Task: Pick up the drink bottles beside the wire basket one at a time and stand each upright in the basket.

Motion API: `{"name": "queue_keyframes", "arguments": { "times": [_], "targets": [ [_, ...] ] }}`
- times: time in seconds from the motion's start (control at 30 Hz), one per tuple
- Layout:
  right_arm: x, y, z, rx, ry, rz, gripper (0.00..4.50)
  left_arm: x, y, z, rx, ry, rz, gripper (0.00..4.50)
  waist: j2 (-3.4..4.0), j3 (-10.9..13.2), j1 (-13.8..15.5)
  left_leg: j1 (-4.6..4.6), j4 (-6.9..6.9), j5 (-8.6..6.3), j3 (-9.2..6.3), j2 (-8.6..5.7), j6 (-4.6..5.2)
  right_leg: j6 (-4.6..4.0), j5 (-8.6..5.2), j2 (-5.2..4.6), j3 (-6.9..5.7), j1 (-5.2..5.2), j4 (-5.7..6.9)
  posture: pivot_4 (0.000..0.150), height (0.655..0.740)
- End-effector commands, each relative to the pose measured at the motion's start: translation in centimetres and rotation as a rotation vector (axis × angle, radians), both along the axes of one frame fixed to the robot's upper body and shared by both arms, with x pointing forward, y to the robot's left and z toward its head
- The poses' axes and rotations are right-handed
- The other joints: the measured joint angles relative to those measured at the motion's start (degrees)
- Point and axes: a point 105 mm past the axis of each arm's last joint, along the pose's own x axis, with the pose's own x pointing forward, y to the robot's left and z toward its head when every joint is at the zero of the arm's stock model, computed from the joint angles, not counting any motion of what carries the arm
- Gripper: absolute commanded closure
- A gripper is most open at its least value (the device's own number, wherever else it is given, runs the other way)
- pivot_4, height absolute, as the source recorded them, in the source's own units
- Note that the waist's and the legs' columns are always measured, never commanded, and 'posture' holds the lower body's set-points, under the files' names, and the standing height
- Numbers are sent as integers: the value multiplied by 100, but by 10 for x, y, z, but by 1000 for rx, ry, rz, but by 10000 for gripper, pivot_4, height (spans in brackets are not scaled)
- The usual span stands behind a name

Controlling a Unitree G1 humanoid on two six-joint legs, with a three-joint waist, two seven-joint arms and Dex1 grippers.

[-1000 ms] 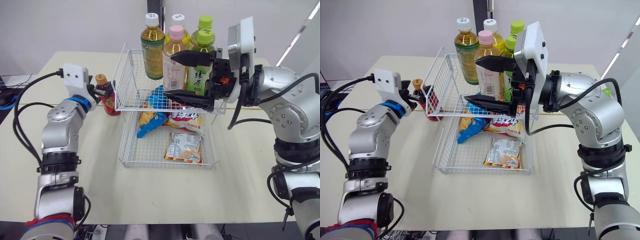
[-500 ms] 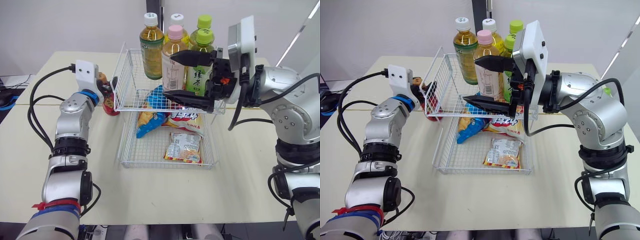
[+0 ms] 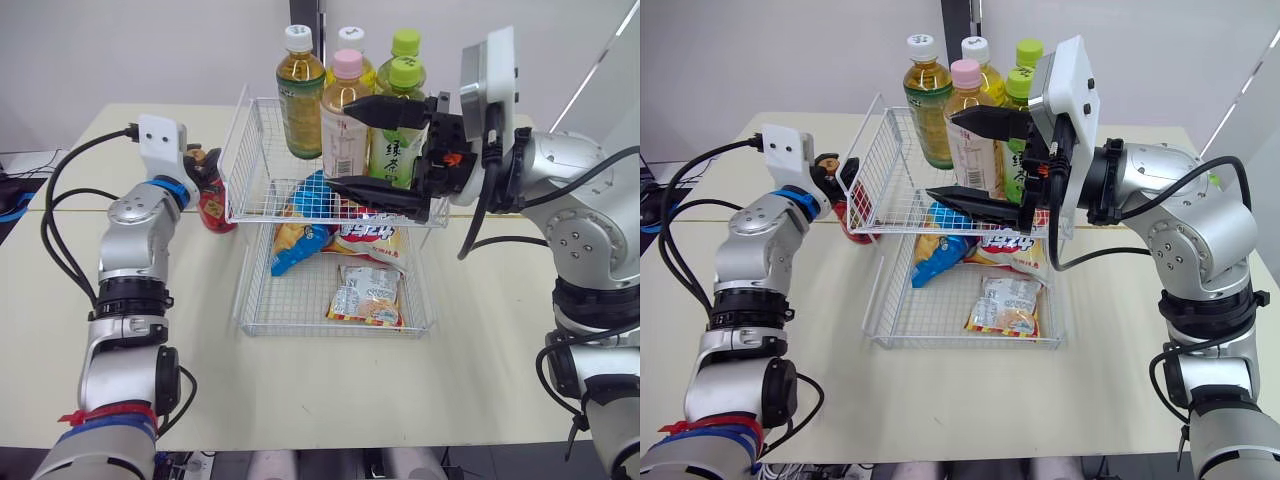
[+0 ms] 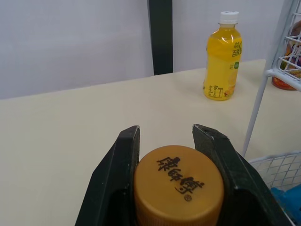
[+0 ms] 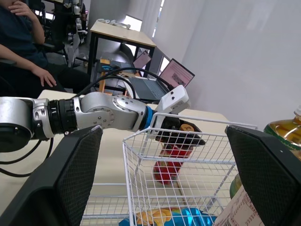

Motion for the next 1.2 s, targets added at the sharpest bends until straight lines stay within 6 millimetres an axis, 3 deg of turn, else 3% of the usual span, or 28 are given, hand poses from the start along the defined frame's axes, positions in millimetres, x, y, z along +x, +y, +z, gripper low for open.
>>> {"name": "queue_keyframes", "arguments": {
  "times": [0.03, 0.33, 0.43, 0.53, 0.83, 0.97, 1.2],
  "targets": [
    [-4, -7, 12, 26, -47, -9, 0, -25, -7, 99, 54, -235, -82, 31161, -1, 2, 21, -4, 0, 0, -2, 0, -1, 0, 0, 0, -2, -4, 0, 1500, 7400],
    [3, -20, 11, 29, -48, -64, 0, -86, -52, 214, 182, -358, -408, 31161, -2, 4, 102, -47, 3, 3, -1, -16, -6, 4, -2, -14, -9, -30, -12, 1500, 7400],
    [2, -22, 10, 34, -46, -74, 0, -101, -68, 241, 158, -422, -483, 31161, 0, 5, 90, -39, 3, 4, -1, -9, -6, 5, -3, -6, -6, -30, -4, 1500, 7400],
    [2, -23, 9, 41, -46, -85, 0, -114, -94, 253, 110, -439, -621, 31161, 1, 6, 75, -37, 4, 4, -3, -5, -7, 5, -3, 0, -5, -31, 1, 1500, 7400],
    [1, -26, 10, 52, -56, -110, 0, -113, -129, 224, 94, -324, -807, 31161, 9, 10, -10, -39, 3, 8, 15, -2, -11, 4, -2, 0, 14, -57, 22, 1500, 7400],
    [0, -27, 11, 53, -59, -117, 0, -106, -143, 201, 78, -263, -841, 31161, 9, 10, 13, -52, 5, 16, 13, -3, -25, 4, -3, -1, 15, -74, 36, 1500, 7400],
    [-2, -27, 11, 53, -58, -121, 0, -89, -144, 166, 76, -198, -805, 31161, 9, 11, 2, -51, 7, 20, 14, -3, -29, 3, -3, -1, 17, -80, 51, 1500, 7400]
  ]
}}
